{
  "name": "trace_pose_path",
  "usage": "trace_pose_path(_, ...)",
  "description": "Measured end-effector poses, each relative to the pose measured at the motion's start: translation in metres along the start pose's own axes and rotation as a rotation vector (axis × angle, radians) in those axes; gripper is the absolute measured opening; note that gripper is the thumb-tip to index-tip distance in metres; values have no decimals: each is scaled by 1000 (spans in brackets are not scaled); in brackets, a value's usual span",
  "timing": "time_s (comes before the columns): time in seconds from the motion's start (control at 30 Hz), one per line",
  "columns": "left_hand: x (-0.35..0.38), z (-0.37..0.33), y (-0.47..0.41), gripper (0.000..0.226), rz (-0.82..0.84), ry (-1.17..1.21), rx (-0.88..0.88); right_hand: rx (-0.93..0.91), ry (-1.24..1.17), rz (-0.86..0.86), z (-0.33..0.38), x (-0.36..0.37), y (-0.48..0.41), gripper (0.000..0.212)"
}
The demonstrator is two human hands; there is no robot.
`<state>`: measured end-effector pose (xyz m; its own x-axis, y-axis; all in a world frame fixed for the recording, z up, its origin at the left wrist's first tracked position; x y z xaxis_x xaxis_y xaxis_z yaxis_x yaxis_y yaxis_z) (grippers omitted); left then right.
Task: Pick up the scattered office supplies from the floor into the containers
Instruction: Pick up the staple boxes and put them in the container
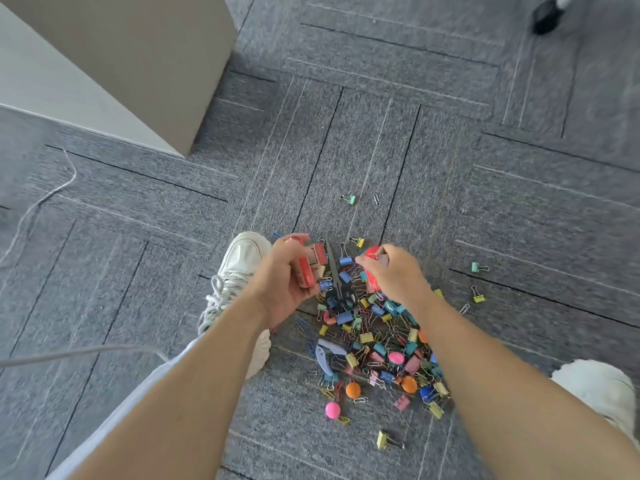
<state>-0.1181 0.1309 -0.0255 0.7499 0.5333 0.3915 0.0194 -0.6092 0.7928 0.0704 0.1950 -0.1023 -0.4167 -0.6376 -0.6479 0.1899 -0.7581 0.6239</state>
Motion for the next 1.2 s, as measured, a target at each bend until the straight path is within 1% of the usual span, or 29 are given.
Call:
trace_pose_path(0.1,16,-19,28,31,30,23,-23,108,-394,46,27,-40,34,42)
trace_pose_path(0.17,25,-31,52,29,14,-53,-18,135,-629,98,51,-74,65,48)
trace_pose_path(0.2,31,-39,69,30,0,-113,-1,128,-691,124,65,-92,84,50)
trace_pose_path(0.27,44,-57,109,32,-16,-181,60,68,-731,158,95,-129,126,57)
trace_pose_path(0.33,56,-77,160,35,-24,-166,132,-7,-705,168,128,-161,175,61)
trace_pose_path(0.37,60,-86,187,35,-27,-141,172,-40,-677,165,144,-175,201,57)
trace_pose_path(0.47,63,-109,277,19,-33,-62,296,-96,-594,146,190,-206,280,45)
trace_pose_path(0.53,57,-121,333,13,-38,-32,368,-142,-571,160,222,-217,332,39)
trace_pose_path(0.67,31,-135,447,14,-24,48,509,-246,-543,217,280,-223,435,30)
trace_pose_path(0.77,9,-137,528,17,37,-16,665,-397,-483,252,320,-217,506,30)
trace_pose_path(0.8,-1,-136,555,17,31,-47,723,-454,-454,245,332,-214,529,32)
trace_pose_path(0.87,-20,-134,604,23,1,-69,818,-545,-408,234,354,-206,570,39)
trace_pose_path(0.93,-40,-130,650,31,-25,-85,903,-605,-359,252,376,-197,608,47)
trace_pose_path(1.0,-58,-128,691,36,-34,-104,984,-661,-313,283,397,-187,641,51)
trace_pose_path(1.1,-80,-130,742,39,-86,-153,1117,-734,-261,317,425,-178,681,50)
trace_pose_path(1.2,-101,-138,775,42,-209,-255,1233,-803,-181,317,448,-171,706,37)
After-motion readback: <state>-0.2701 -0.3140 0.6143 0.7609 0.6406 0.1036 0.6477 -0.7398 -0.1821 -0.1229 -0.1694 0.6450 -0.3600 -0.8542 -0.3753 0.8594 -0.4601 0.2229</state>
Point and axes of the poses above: each hand's wrist, its own y-axis away from the middle knuckle, its own x-axis out of the palm, z = x × y, the point moved 3 cm from there along -y, towards the middle knuckle, and after that the axes turned 13 degrees about y, right-handed, at the moved point
